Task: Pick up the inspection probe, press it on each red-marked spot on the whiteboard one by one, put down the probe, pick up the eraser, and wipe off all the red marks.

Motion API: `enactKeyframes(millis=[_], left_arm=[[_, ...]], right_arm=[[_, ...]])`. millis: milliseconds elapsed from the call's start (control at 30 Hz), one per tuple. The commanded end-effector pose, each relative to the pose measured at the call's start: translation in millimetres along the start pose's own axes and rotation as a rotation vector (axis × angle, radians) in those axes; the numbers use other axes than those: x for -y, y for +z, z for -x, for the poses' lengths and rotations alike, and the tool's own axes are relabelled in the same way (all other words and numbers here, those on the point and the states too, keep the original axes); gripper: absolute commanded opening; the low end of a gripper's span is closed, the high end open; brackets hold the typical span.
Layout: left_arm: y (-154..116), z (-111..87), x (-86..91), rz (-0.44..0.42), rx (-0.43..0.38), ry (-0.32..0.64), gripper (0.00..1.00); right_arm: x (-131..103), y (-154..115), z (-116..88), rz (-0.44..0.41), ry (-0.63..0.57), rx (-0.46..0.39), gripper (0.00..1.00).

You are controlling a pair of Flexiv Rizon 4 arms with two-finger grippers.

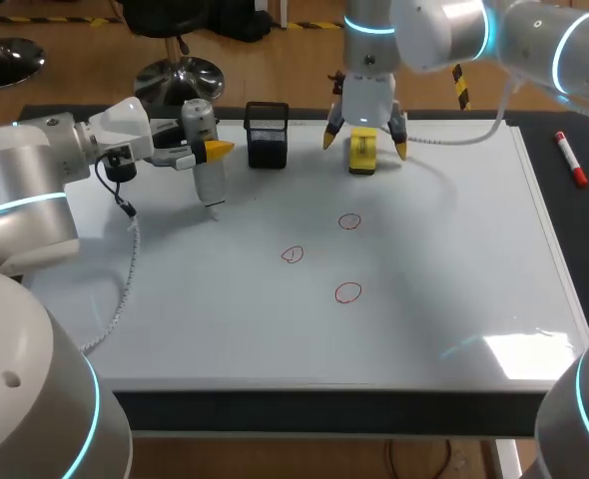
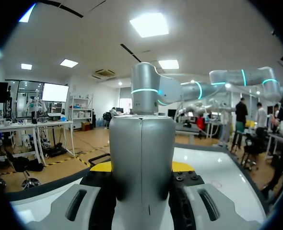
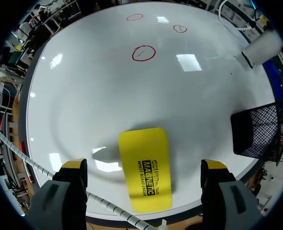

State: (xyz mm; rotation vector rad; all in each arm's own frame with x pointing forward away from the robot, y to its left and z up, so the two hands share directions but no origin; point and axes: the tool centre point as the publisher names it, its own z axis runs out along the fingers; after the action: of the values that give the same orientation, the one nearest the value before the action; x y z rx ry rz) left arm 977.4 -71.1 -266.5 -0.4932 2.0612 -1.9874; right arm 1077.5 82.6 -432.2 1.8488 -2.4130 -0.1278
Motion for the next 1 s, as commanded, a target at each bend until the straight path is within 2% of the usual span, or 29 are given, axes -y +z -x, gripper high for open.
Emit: enactKeyframes(millis=[33, 300, 433, 467, 533, 567, 667, 800, 1000], left_arm=[[0.0, 0.0, 0.9, -0.001, 0.000, 0.000, 0.00], [0.0, 0.0, 0.9, -0.001, 0.000, 0.000, 0.00], [0.0, 0.0, 0.9, -0.001, 0.000, 0.000, 0.00], [0.0, 0.0, 0.9, -0.001, 0.000, 0.000, 0.00], [0.0, 0.0, 0.9, -0.001, 0.000, 0.000, 0.00], [0.0, 0.0, 0.9, -0.001, 0.000, 0.000, 0.00], [0.0, 0.0, 0.9, -0.001, 0.000, 0.000, 0.00], [0.0, 0.0, 0.9, -0.001, 0.000, 0.000, 0.00], [0.0, 0.0, 0.9, -0.001, 0.000, 0.000, 0.00]], right_arm=[[0.6, -1.7, -1.8, 0.000, -0.003, -0.007, 1.00], [1.7, 1.3, -0.8, 0.003, -0.005, -0.014, 0.99], [1.8, 1.6, -0.6, 0.004, -0.005, -0.016, 0.88], [1.9, 1.7, -0.6, 0.004, -0.004, -0.016, 0.82], [2.0, 1.8, -0.3, 0.004, -0.004, -0.016, 0.81], [2.1, 1.9, -0.2, 0.004, -0.004, -0.017, 0.75], [2.4, 2.3, -0.1, 0.004, -0.003, -0.018, 0.49], [2.6, 2.6, 0.0, 0.004, -0.002, -0.019, 0.44], [3.0, 2.1, -0.8, 0.002, 0.002, -0.020, 0.44]])
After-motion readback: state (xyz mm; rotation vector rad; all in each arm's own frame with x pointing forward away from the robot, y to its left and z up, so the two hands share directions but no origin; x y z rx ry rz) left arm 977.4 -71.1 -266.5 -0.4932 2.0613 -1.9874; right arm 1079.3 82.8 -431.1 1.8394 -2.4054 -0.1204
